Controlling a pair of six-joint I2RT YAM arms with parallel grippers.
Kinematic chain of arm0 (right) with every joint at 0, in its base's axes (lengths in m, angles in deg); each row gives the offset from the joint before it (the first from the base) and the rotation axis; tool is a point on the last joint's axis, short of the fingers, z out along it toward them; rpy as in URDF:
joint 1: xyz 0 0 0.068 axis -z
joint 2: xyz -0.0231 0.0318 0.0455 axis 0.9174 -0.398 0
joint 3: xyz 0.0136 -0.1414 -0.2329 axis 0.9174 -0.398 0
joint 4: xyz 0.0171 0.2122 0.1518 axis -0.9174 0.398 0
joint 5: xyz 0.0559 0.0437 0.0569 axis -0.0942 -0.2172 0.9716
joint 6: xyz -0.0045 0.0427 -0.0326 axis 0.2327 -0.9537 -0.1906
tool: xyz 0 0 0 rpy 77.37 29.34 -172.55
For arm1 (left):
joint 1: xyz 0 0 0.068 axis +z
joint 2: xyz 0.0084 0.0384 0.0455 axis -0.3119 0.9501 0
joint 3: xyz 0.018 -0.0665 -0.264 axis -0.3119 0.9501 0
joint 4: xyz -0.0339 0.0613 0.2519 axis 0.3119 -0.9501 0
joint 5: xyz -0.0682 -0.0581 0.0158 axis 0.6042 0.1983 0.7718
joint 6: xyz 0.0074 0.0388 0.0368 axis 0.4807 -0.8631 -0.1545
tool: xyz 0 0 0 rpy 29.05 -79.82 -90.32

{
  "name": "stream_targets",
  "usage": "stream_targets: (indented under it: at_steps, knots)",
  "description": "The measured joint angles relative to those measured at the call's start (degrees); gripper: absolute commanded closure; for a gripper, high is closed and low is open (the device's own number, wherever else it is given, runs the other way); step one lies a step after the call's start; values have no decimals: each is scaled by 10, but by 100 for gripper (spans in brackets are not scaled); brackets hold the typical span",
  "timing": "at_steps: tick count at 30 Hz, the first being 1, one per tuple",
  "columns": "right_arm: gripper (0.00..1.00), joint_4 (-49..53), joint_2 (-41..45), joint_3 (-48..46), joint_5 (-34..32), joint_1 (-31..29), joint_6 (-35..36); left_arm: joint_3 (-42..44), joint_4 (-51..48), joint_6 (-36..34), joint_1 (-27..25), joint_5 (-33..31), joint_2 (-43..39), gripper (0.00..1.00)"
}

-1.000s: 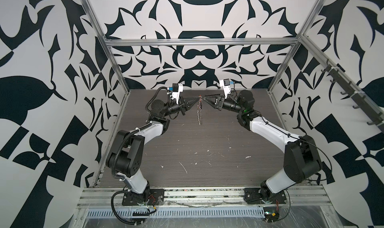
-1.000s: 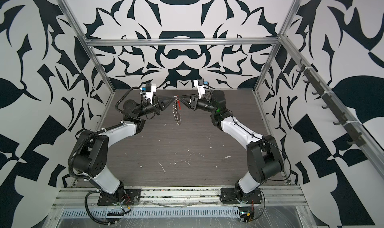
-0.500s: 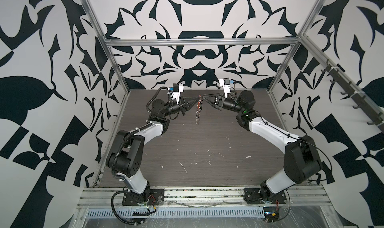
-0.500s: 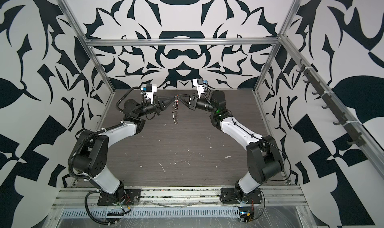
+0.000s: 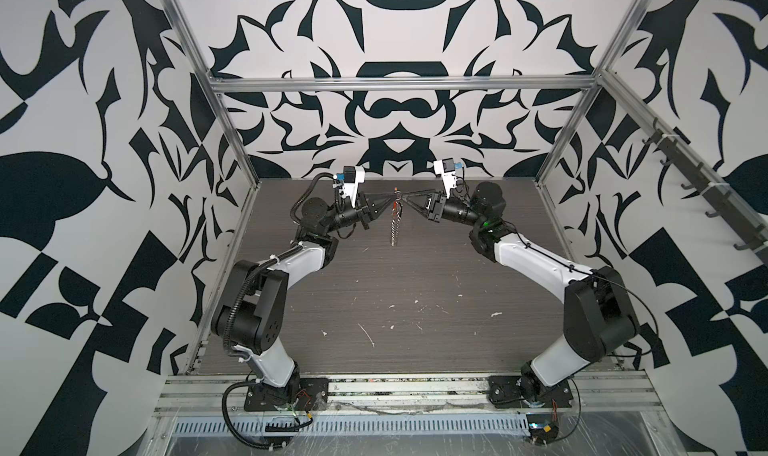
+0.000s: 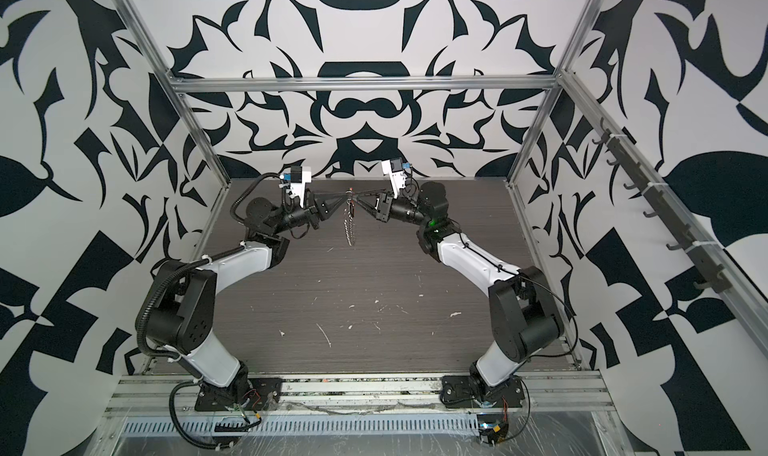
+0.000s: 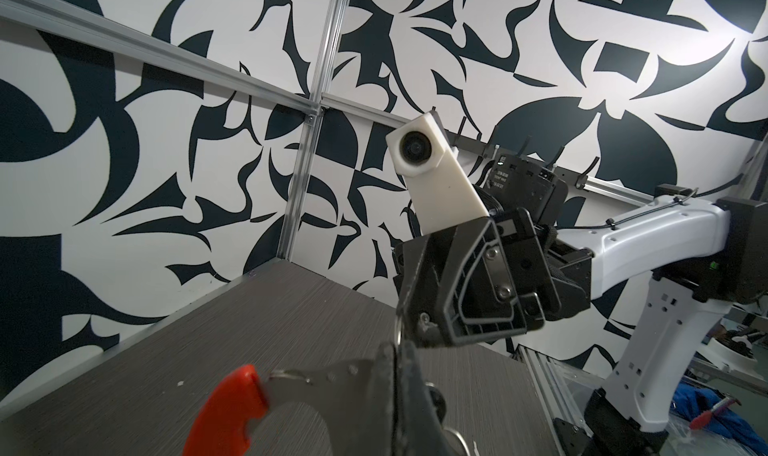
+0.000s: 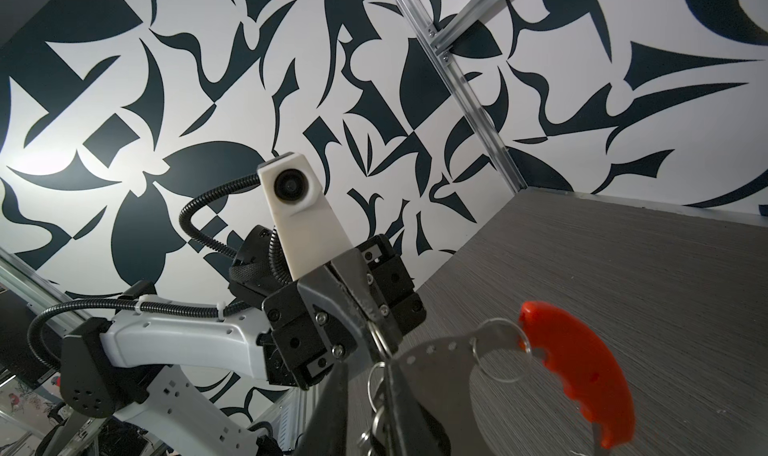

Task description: Put the keys on the keyring

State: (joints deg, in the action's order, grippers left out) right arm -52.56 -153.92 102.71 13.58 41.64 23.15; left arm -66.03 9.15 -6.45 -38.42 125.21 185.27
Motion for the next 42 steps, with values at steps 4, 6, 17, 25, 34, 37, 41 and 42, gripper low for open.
stream_targets:
  at_steps: [4, 6, 17, 25, 34, 37, 41, 42]
  knots:
    - [76, -2, -6, 4, 3, -1, 0, 0, 0, 5, 1, -1, 0, 100]
    - [72, -4, -10, 7, 4, -2, -1, 0, 0, 6, 2, -3, 0, 100]
    - [71, -5, -30, 16, 5, -5, 0, -2, 1, 12, 2, 1, 0, 100]
    - [87, -6, -32, 23, 6, -5, -3, -3, 3, 16, 1, 1, 0, 100]
    - [100, 0, -32, 24, 7, -5, 12, -3, 2, 18, 1, 2, 0, 95]
    - [100, 47, -31, 35, 9, -4, 46, -3, -38, -26, 2, 4, -10, 79]
    - [100, 169, -17, 58, -10, -6, 139, -4, -214, -179, 4, 1, -66, 76]
    - [100, 202, -9, 61, -19, -7, 171, -13, -291, -241, 4, -3, -88, 77]
